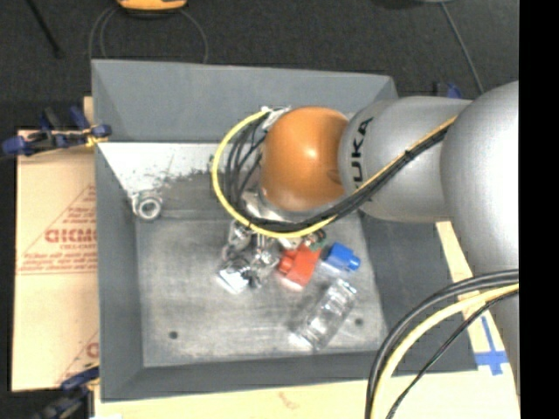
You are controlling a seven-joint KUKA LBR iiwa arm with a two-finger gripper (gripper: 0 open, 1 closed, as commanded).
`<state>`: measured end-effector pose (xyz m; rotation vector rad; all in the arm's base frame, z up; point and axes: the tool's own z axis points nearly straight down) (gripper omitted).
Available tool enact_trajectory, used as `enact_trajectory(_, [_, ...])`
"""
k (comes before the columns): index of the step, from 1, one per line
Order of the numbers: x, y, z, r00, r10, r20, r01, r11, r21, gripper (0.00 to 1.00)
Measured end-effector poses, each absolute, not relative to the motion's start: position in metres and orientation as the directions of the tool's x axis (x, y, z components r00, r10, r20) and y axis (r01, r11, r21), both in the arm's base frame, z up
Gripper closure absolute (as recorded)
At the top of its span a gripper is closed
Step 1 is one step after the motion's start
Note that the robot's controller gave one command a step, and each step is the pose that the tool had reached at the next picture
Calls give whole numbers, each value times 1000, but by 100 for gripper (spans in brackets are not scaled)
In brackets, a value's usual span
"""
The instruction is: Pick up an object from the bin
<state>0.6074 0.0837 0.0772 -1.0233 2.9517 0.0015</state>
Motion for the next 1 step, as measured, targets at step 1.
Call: enact_trajectory(1, [609, 9, 240, -468, -884, -4, -884, 468, -9, 100])
